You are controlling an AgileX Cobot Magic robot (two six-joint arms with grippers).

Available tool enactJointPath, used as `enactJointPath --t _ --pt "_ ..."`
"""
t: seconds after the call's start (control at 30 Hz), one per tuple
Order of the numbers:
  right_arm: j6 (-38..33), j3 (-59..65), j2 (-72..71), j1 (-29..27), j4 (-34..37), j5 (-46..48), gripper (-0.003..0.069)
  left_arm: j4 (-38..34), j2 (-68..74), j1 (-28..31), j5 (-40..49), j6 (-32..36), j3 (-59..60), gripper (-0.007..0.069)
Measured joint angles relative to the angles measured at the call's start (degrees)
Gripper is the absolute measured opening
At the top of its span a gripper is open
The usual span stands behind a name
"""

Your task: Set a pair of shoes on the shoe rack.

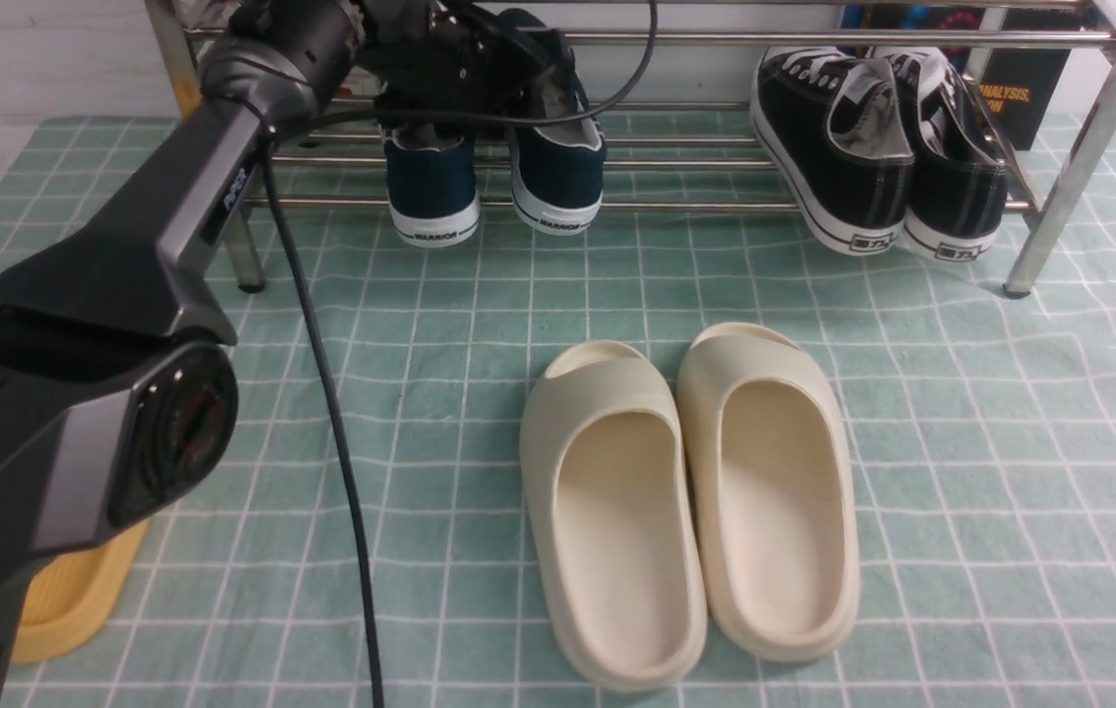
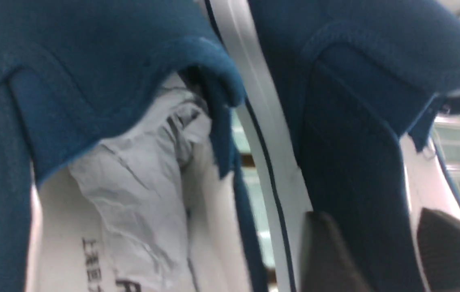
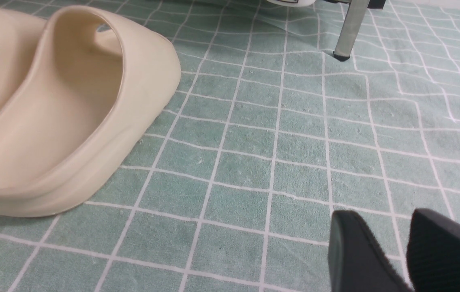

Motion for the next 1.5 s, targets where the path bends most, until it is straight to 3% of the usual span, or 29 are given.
enactJointPath --t 0.13,0.23,0.4,0.5,0.63,0.73,0.83,0.97,1.1,1.23,1.37,1.5 --pt "0.0 0.0 0.0 0.0 0.0 0.0 0.0239 0.1 -2.6 0.0 4.4 0.1 0.0 0.0423" --pt "0.0 0.0 0.0 0.0 0.0 0.0 0.0239 0.9 -4.9 0.0 7.9 0.3 0.0 0.0411" --pt "0.0 0.0 0.0 0.0 0.0 0.0 0.0239 2.7 -8.4 0.0 14.1 0.3 -0.3 0.0296" --pt "0.0 0.0 0.0 0.0 0.0 0.0 0.0239 2.0 -8.3 -0.4 16.6 -1.1 -0.4 0.0165" --pt "0.0 0.0 0.0 0.0 0.0 0.0 0.0239 3.0 -6.6 -2.6 16.5 -1.5 -0.4 0.0130" --pt "0.0 0.0 0.0 0.0 0.0 0.0 0.0239 7.1 -5.3 -5.1 15.1 -1.6 -0.4 0.0179" --pt "0.0 0.0 0.0 0.0 0.0 0.0 0.0239 14.3 -4.5 -7.8 11.4 -6.2 -0.4 0.0326" --pt "0.0 0.0 0.0 0.0 0.0 0.0 0.0239 17.6 -4.4 -8.1 6.7 -10.6 -0.4 0.0476" --pt "0.0 0.0 0.0 0.0 0.0 0.0 0.0239 18.0 -3.6 -8.1 5.3 -11.4 -0.4 0.0515" --pt "0.0 0.0 0.0 0.0 0.0 0.0 0.0239 19.6 -2.0 -8.5 5.0 -14.1 -0.4 0.0468" --pt "0.0 0.0 0.0 0.0 0.0 0.0 0.0239 20.3 -0.6 -8.5 4.7 -14.3 -0.4 0.0356" --pt "0.0 0.0 0.0 0.0 0.0 0.0 0.0239 21.8 0.0 -8.3 5.8 -14.3 -0.4 0.0104"
